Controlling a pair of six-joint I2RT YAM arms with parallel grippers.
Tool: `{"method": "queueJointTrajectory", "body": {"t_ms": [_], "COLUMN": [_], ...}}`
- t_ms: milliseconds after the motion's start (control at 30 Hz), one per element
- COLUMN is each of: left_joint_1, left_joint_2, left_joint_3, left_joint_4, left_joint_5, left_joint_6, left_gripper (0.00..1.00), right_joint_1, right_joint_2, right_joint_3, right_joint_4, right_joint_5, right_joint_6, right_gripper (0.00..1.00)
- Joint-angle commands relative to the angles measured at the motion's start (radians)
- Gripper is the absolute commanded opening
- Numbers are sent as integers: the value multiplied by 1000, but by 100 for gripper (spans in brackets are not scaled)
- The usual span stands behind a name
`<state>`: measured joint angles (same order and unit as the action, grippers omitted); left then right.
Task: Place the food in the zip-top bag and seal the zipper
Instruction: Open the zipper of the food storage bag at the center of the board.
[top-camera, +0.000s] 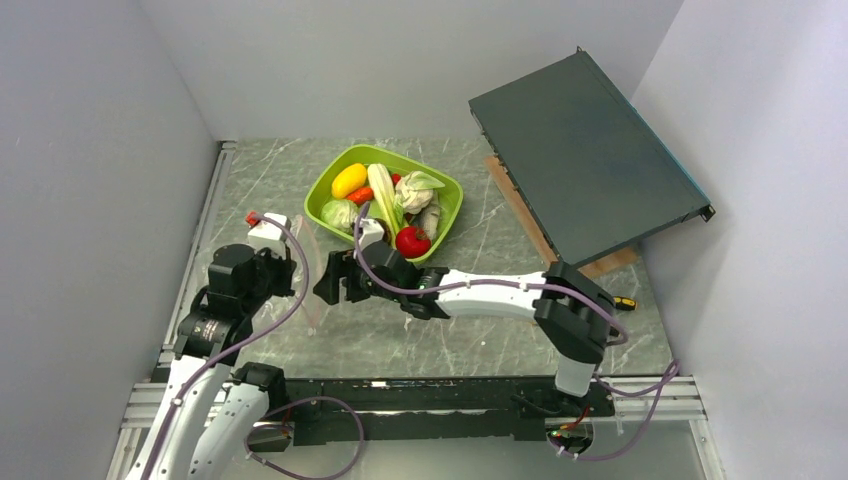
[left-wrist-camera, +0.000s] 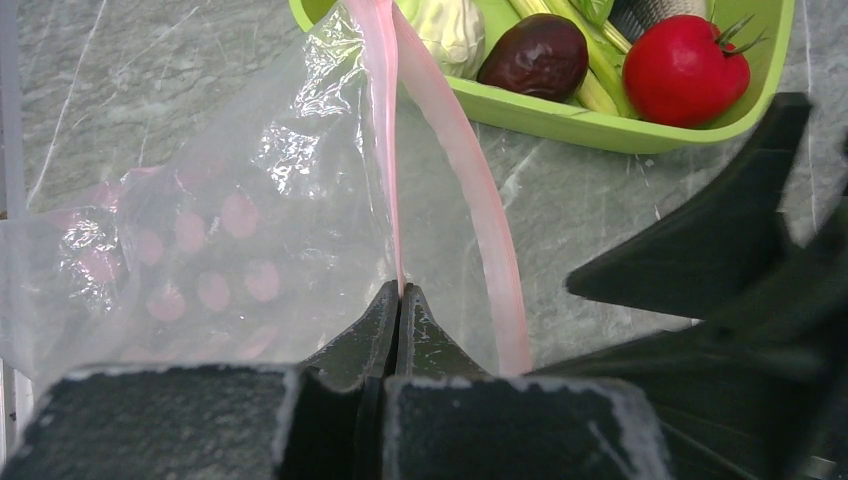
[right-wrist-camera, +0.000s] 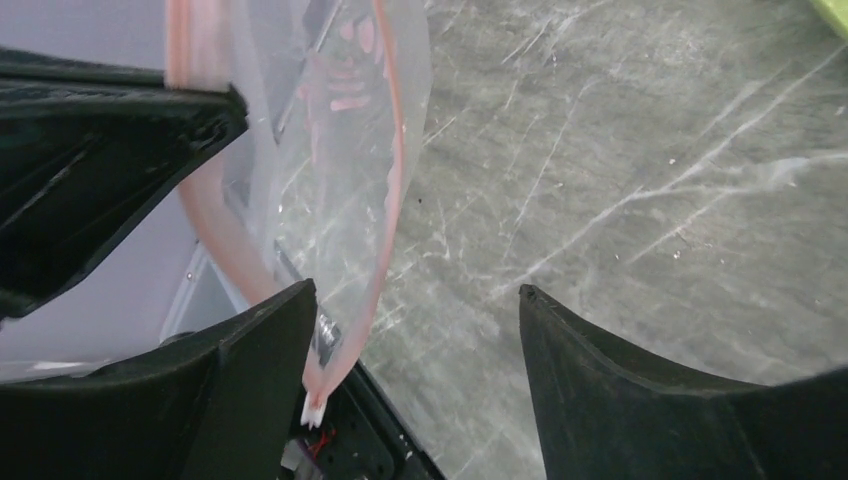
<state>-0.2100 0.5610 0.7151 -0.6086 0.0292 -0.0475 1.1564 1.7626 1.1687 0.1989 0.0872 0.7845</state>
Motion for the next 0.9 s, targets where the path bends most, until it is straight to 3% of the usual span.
{"method": "queueJointTrajectory", "body": {"t_ms": [0, 167, 267, 400, 467, 733, 867], "left_joint_1": [-23, -28, -37, -40, -44, -106, -120], "left_joint_2": [-2, 27, 39, 56, 67, 79, 94], "left_joint_3": [14, 26, 32, 42, 48, 50, 57], "left_joint_4": [40, 35, 27, 7, -4, -18, -30], "left_joint_5": [-22, -2, -26, -84, -97, -145, -171], "left_joint_6": [12, 12, 7, 2, -1, -8, -13], "left_gripper": [0, 0, 0, 0, 6, 42, 48], "right_joint_1": [-2, 2, 3, 5, 5, 5, 4], "right_joint_2": [59, 101, 100, 79, 73, 63, 50], "right_joint_3": [94, 98, 105, 89, 92, 95, 87], "right_joint_4": [125, 200, 205, 213, 192, 189, 179], "right_joint_5": [-5, -77, -123, -145, -143, -124, -97], "right_joint_6": [42, 61, 69, 119, 137, 174, 184], "right_gripper": [72, 50, 22, 9, 1, 0, 0]}}
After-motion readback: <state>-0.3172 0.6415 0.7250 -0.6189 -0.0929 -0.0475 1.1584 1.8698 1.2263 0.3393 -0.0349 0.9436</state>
